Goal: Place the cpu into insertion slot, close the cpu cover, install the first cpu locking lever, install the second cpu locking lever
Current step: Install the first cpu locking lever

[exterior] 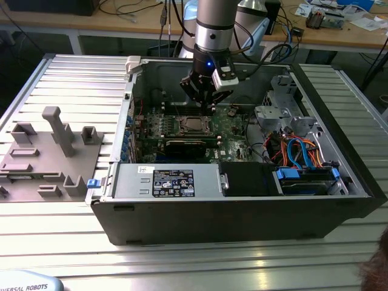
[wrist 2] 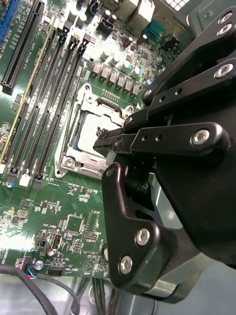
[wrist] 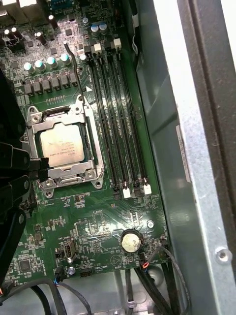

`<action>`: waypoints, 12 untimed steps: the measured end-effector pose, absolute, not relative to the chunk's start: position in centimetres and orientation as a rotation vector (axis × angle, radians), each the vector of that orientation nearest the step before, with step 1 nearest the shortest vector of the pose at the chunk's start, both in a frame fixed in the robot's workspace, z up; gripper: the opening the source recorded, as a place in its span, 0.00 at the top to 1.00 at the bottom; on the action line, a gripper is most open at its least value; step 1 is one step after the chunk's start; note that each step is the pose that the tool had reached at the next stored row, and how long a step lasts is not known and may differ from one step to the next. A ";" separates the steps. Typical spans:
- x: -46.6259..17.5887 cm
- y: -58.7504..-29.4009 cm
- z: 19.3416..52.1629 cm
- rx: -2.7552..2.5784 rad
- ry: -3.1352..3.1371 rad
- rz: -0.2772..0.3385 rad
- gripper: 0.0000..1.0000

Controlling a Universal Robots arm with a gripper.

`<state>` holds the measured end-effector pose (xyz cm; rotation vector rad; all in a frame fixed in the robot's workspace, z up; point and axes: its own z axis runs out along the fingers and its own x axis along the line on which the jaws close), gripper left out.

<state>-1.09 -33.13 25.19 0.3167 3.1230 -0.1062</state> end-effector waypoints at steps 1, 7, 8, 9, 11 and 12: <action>-1.1 -33.1 25.2 0.315 3.123 -0.106 0.89; -1.1 -33.1 25.2 0.305 3.124 -0.106 0.89; -1.1 -33.1 25.2 0.304 3.124 -0.106 0.89; -1.1 -33.1 25.2 0.303 3.124 -0.106 0.89; -1.1 -33.1 25.2 0.298 3.124 -0.106 0.89; -1.1 -33.1 25.2 0.297 3.125 -0.106 0.89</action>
